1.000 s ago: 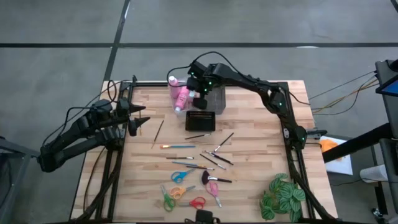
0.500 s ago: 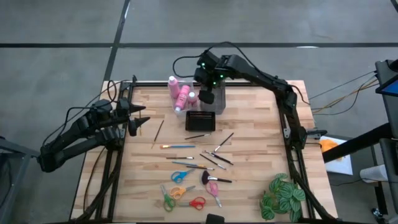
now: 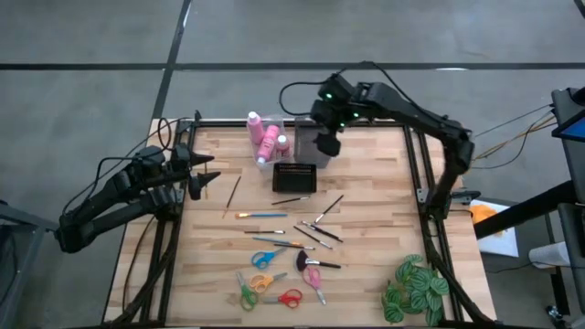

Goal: Pick & Place Paint Supplies
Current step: Put the black paint brush into the gray bin

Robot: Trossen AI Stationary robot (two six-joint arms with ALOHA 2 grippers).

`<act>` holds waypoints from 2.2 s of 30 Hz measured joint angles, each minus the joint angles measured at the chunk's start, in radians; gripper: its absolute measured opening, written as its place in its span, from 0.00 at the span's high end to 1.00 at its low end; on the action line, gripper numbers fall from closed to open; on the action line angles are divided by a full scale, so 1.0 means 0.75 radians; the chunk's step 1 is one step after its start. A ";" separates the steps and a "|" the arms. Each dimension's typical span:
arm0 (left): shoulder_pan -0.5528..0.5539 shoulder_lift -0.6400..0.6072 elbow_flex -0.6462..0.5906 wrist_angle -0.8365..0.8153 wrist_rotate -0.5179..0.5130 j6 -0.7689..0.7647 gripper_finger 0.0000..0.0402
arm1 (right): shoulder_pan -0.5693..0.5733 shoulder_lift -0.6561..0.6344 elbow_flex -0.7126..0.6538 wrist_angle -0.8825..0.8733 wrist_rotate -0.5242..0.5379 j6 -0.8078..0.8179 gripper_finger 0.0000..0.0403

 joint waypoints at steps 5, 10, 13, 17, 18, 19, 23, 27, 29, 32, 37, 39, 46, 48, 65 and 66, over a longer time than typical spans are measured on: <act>0.000 0.000 0.000 0.000 0.000 0.000 0.23 | 0.001 -0.189 -0.309 0.115 -0.001 0.088 0.36; 0.000 0.000 0.000 0.000 0.000 0.000 0.23 | 0.020 -0.376 -0.571 0.202 -0.006 0.155 0.39; 0.000 0.000 0.000 0.000 0.000 0.000 0.23 | 0.041 -0.479 -0.707 0.270 -0.010 0.154 0.40; 0.000 0.000 0.000 0.000 0.000 0.000 0.23 | 0.070 -0.607 -0.871 0.353 -0.011 0.007 0.40; 0.000 0.000 0.000 0.000 0.000 0.000 0.23 | 0.078 -0.635 -0.912 0.368 -0.010 -0.056 0.40; 0.000 0.000 0.000 0.000 0.000 0.000 0.23 | 0.086 -0.660 -0.948 0.387 -0.011 -0.114 0.40; 0.000 0.000 0.000 0.000 0.000 0.000 0.23 | 0.102 -0.745 -1.097 0.518 -0.166 -0.271 0.40; 0.000 0.000 0.000 0.000 0.000 0.000 0.23 | 0.102 -0.768 -1.249 0.713 -0.408 -0.301 0.40; 0.000 0.000 0.000 0.000 0.000 0.000 0.23 | 0.107 -0.762 -1.312 0.797 -0.424 -0.312 0.40; 0.000 0.000 0.000 0.000 0.000 0.000 0.23 | 0.119 -0.736 -1.383 0.881 -0.424 -0.371 0.40; 0.000 0.000 0.000 0.000 0.000 0.000 0.23 | 0.122 -0.651 -1.435 0.931 -0.427 -0.458 0.40; 0.000 0.000 0.000 0.000 0.000 0.000 0.23 | 0.126 -0.605 -1.442 0.932 -0.427 -0.497 0.40; 0.000 0.000 0.000 0.000 0.000 0.000 0.23 | 0.131 -0.412 -1.442 0.960 -0.430 -0.631 0.40; 0.000 0.000 0.000 0.000 0.000 0.000 0.23 | 0.133 -0.359 -1.435 0.962 -0.430 -0.655 0.40; 0.000 0.000 0.000 0.000 0.000 0.000 0.23 | 0.158 -0.141 -1.420 0.984 -0.330 -0.764 0.40; 0.000 0.000 0.000 0.000 0.000 0.000 0.23 | 0.165 -0.135 -1.420 0.985 -0.308 -0.765 0.40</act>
